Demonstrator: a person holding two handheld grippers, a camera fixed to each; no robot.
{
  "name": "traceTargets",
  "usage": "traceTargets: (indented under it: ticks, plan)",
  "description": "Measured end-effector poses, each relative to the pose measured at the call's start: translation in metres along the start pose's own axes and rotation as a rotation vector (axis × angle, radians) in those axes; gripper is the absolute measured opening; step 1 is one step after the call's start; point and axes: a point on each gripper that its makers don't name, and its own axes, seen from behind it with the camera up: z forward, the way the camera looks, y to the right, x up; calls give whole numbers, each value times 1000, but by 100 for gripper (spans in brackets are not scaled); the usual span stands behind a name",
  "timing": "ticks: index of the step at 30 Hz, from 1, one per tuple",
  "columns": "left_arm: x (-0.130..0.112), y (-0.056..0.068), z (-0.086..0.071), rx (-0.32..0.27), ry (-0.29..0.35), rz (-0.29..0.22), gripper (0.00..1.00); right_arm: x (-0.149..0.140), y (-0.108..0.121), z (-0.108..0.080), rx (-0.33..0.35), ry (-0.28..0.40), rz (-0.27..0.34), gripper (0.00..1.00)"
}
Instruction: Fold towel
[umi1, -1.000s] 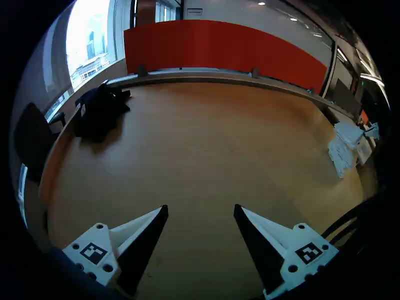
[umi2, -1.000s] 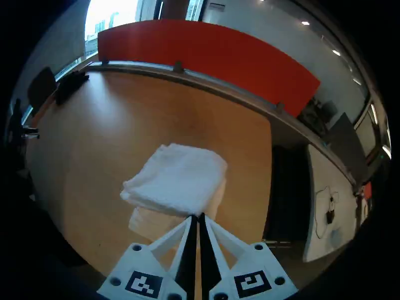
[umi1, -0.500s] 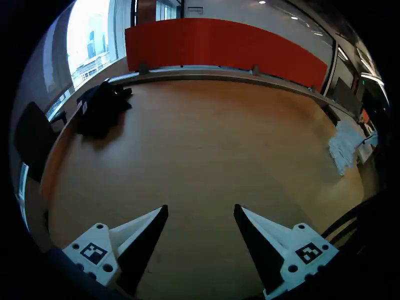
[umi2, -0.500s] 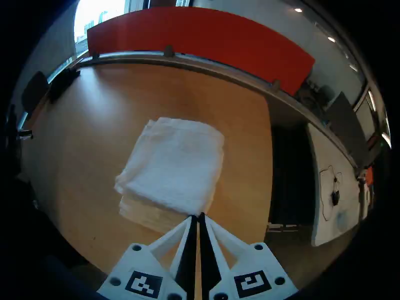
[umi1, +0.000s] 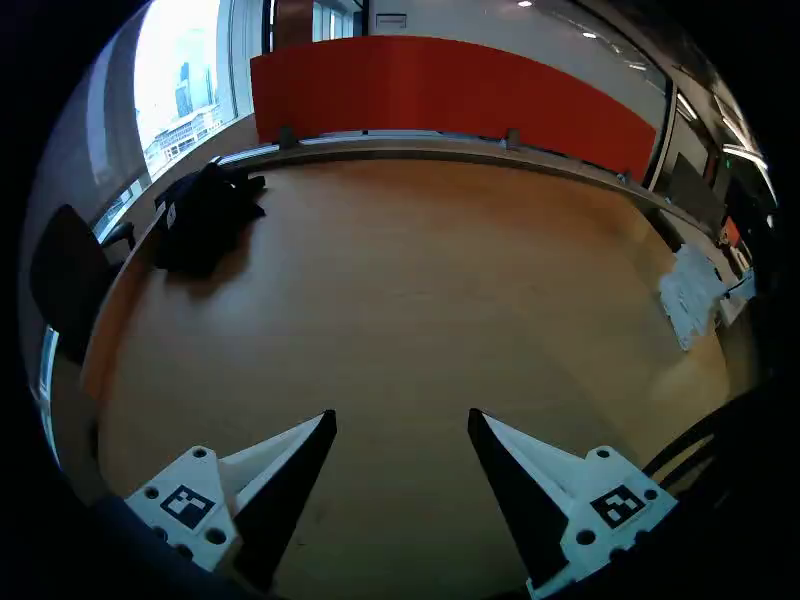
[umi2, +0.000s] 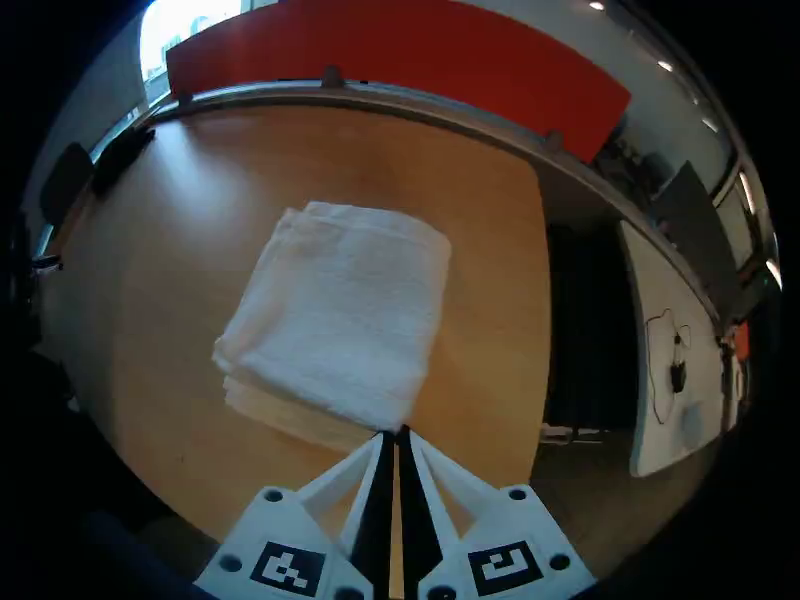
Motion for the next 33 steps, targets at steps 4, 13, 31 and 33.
traceTargets:
  ticks: [4,13,31,33]
  plan:
    - [0,0,0,1,-1,-1,98,-2,2,2,-3,-7,1,3]
    - [-1,0,0,2,-2,0,98,-3,5,3,-14,-11,9,3]
    - [0,-3,-2,1,3,-2,98,-5,2,1,-39,-13,16,17]
    - [0,-3,-2,0,4,-3,98,-7,3,0,-46,-16,16,29]
